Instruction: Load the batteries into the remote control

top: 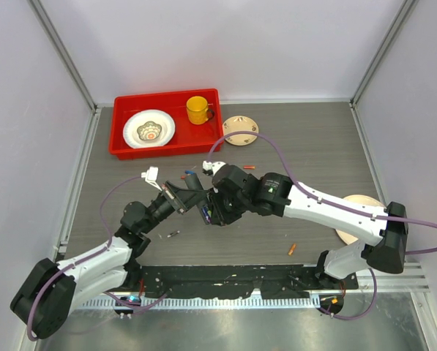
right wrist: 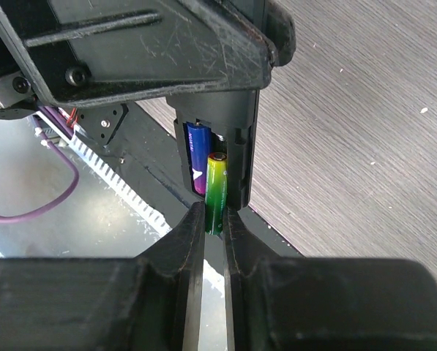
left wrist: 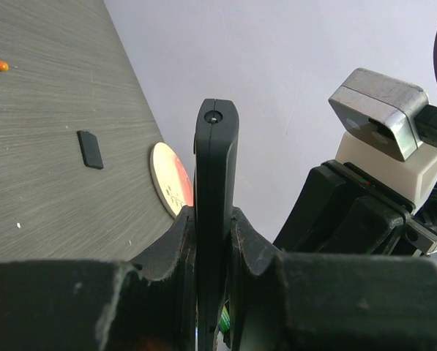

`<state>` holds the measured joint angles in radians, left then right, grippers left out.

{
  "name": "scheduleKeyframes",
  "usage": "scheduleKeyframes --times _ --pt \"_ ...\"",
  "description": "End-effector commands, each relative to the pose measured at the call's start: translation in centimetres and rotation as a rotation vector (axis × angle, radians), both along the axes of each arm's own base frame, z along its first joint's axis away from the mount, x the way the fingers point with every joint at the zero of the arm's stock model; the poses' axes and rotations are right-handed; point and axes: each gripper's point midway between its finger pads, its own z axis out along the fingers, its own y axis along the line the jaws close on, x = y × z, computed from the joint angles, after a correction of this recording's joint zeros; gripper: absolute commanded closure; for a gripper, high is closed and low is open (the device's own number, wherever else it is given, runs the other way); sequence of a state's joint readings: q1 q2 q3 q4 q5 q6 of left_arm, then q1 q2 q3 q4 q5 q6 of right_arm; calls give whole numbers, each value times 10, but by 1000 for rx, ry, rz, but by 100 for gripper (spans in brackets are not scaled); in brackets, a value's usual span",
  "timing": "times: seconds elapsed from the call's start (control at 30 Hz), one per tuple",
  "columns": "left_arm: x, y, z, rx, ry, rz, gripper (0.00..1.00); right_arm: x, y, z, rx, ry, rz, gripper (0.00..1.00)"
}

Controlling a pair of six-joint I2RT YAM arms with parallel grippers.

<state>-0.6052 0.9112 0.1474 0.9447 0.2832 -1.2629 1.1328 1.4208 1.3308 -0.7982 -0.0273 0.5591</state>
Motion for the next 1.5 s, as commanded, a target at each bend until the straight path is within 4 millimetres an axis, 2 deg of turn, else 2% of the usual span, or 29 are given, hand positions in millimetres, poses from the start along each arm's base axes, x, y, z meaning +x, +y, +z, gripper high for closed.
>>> scheduleKeyframes --times 0.0,0.37,0.73,1.03,1.23,1.47 --pt "-11 2 28 -65 -100 -32 100 7 9 17 32 -41 -4 99" --pt "-21 2 34 -109 -119 -78 100 23 5 15 -14 -76 -21 99" --pt "-17 -1 35 -169 -61 -98 100 38 0 6 -81 -89 -23 97" --pt "-14 -2 52 -292 -18 -129 100 49 -9 7 -141 -94 11 98" --pt "-9 -3 59 -341 3 -131 100 47 -15 4 -197 -83 52 98" --pt "-7 -3 69 -365 -12 -133 100 49 -23 -1 -232 -65 48 90"
